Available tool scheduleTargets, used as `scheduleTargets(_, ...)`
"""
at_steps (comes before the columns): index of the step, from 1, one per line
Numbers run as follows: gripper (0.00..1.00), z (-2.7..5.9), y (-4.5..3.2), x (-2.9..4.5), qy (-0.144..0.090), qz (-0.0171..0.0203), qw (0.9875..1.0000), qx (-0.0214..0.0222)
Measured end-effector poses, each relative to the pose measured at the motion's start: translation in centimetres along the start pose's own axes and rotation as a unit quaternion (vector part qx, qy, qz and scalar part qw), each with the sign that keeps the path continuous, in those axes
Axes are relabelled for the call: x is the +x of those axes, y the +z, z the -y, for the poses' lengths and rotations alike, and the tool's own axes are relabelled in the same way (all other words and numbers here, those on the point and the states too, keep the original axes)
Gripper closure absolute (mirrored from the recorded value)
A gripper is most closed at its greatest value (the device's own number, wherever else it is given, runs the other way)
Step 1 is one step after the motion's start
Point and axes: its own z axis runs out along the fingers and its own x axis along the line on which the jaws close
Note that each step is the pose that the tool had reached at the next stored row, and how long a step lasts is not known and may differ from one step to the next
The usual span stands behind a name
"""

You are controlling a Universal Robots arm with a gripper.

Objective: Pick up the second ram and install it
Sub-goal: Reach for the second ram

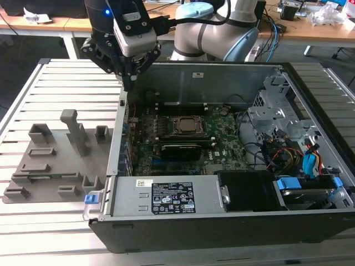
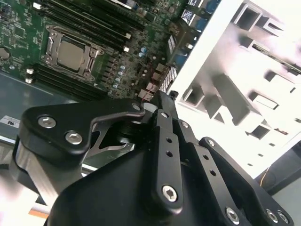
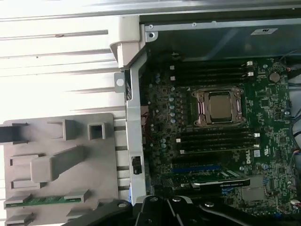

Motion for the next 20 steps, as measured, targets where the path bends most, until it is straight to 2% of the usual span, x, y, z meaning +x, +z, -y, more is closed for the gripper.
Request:
scheduleTargets(9, 0.89, 0.17, -0.06, 2.34, 0.0, 0.0001, 1.0, 0.0)
scheduleTargets(13, 0.89, 0.3, -0.11, 4.03, 0.0, 0.0002, 1.0, 0.0)
scheduleTargets(20, 0.89, 0.42, -0.14, 5.61, 0.0, 0.0002, 1.0, 0.0)
